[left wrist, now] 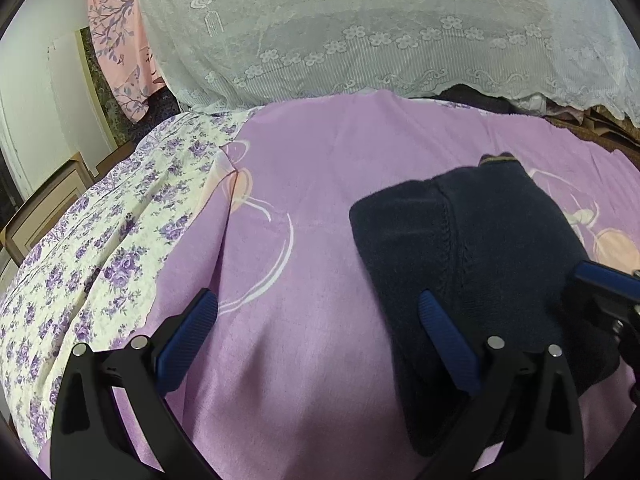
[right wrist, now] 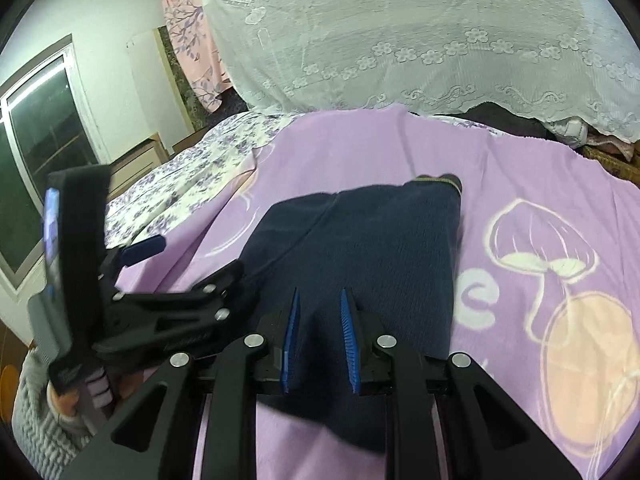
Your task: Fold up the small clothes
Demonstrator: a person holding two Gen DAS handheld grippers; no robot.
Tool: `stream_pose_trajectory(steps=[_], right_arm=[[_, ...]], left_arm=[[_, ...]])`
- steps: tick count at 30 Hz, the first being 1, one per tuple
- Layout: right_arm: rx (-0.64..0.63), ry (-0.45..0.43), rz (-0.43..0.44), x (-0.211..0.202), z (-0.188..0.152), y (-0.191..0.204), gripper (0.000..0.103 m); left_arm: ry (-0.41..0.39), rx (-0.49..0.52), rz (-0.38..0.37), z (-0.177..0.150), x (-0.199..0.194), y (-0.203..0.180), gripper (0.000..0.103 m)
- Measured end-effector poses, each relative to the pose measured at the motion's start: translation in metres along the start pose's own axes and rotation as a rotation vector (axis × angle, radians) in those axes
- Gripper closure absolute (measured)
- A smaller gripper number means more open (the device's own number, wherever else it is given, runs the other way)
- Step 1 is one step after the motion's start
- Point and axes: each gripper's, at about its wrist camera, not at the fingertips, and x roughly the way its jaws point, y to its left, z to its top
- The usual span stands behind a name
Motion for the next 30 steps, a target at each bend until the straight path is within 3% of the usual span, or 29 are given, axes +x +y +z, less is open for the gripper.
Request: stream_pose_trajectory(steps=[10,18,25,30], right_arm=[[0.039,0.049,0.002,0.036,0.005,-0.016,0.082],[0.05,0.036,0.017,0.029,0.003,-0.017,0.081],[0.034,0.003,-0.013,0.018,0.018,-0.018,0.08],[0.057,0.023,-0.033,0.033,0.041,-0.03,0.08]], left_arm=[[0.025,0.021,0.032,-0.001,0.021,-0.009,0.004],[0.03,0.013,0.022,0.0,0.018,-0.008,0.004],[0.01,-0.012,-0.005,0.027,0.012,-0.005,0.004],[0.025,0.015,0.003,0.051,0.03,-0.015,0.004]])
